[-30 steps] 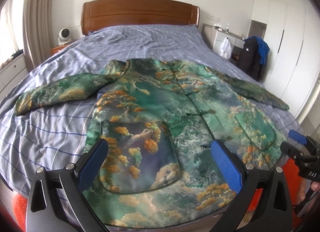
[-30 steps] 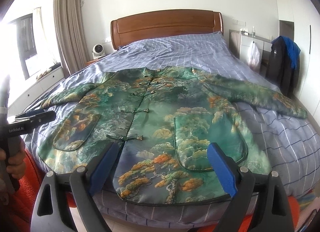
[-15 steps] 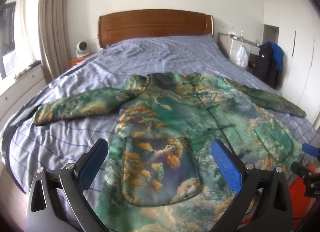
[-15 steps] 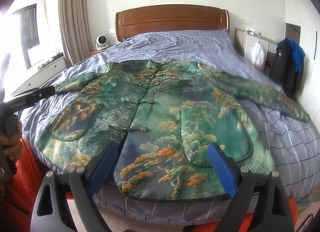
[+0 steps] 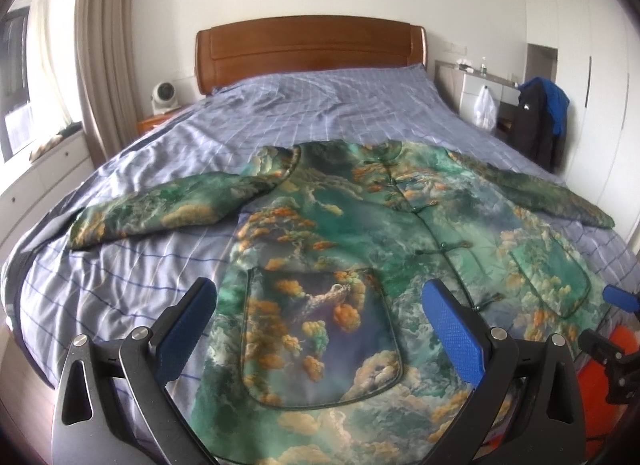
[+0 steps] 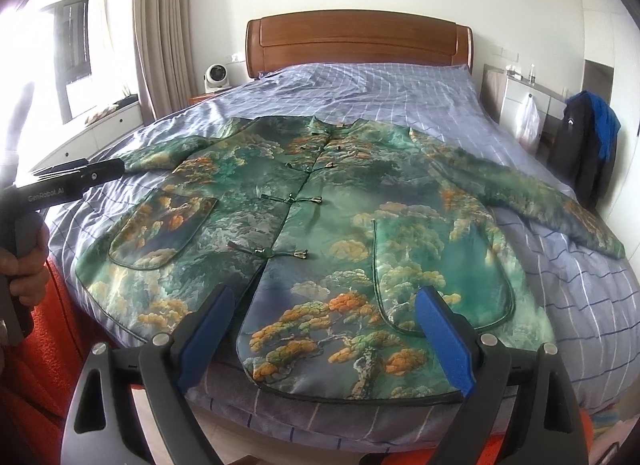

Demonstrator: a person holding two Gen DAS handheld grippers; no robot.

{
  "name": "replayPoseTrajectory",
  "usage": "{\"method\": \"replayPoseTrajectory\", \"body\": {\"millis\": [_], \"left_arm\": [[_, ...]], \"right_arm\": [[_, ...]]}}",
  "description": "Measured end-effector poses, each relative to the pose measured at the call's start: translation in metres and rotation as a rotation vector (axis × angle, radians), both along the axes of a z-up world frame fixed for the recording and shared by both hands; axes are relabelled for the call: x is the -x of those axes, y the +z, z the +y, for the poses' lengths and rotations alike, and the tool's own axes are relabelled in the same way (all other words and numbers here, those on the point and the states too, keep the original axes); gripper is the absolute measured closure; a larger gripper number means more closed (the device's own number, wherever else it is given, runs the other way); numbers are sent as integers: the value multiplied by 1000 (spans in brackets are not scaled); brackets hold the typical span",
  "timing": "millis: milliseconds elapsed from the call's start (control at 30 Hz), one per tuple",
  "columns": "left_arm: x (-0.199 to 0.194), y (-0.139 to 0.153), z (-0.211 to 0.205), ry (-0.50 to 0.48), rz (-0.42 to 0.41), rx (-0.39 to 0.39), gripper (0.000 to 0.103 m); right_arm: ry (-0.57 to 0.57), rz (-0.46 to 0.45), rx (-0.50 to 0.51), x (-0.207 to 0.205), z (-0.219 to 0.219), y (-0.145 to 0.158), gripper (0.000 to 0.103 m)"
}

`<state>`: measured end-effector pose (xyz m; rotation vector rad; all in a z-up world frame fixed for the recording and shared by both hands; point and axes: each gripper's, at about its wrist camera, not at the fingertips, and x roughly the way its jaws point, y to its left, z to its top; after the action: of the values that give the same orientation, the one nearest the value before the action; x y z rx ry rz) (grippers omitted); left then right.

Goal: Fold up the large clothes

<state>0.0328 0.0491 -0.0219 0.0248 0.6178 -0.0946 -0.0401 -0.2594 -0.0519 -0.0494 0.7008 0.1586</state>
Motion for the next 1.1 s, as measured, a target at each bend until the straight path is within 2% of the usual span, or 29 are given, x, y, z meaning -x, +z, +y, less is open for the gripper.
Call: {"method": "replayPoseTrajectory", "body": {"millis": [733,1100], "left_arm": [[-3,-3,5,17,5,-4,0],[-5,-8,6,27,18,-8,0]], "right_arm": [[17,0,-8,0,3,-2,12],[-44,33,-70,-7,-14,-6,12]]}}
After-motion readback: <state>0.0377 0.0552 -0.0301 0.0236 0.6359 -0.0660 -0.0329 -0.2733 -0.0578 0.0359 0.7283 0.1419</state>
